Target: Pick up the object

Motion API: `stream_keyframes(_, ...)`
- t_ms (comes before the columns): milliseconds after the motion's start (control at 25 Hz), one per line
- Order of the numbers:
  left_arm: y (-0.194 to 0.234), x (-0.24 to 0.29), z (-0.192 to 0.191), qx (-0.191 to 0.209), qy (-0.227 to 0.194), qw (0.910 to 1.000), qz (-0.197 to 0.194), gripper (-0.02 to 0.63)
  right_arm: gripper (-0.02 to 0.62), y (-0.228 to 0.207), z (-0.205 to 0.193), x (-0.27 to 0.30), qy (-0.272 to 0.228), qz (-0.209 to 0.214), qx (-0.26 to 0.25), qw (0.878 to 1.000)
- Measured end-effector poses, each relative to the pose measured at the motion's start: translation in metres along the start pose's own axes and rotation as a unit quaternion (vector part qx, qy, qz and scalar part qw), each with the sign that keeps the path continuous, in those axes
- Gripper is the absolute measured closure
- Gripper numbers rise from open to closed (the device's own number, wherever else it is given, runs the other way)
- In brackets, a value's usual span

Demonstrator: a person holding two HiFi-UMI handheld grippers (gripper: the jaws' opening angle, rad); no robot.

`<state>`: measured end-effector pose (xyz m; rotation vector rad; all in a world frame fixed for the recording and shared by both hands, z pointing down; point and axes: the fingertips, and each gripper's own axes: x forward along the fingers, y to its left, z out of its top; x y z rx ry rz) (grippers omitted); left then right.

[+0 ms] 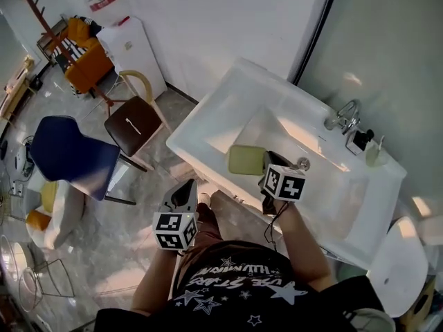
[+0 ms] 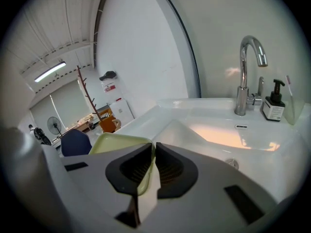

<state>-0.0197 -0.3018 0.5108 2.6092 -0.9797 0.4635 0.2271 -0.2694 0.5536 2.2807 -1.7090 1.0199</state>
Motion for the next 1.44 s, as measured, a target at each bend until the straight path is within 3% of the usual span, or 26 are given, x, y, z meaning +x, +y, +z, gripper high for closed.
stream_keyframes(440,-0.044,-0.095,-0.042,-0.025,-0.007,0.9966,0.078,0.59,0.565,-0.002,-0.044,-0.055,0.023,0.059,-0.035,0.997)
stream_keyframes(760,-0.042,-0.124,-0.061,-0.036,0.005,0.9931,0.111,0.591,0.565,0.024,-0.059,-0.054,0.036,0.097,-0.066,0.992)
stream_keyframes(1120,-0.033,-0.132,-0.073,-0.059,-0.002,0.9904,0.125,0.591,0.565,0.042,-0.086,-0.055,0.059,0.114,-0.088,0.988)
stream_keyframes(1440,-0.047,-0.185,-0.104,-0.074,-0.008,0.989,0.128,0.589,0.565,0.058,-0.114,-0.098,0.055,0.114,-0.103,0.987)
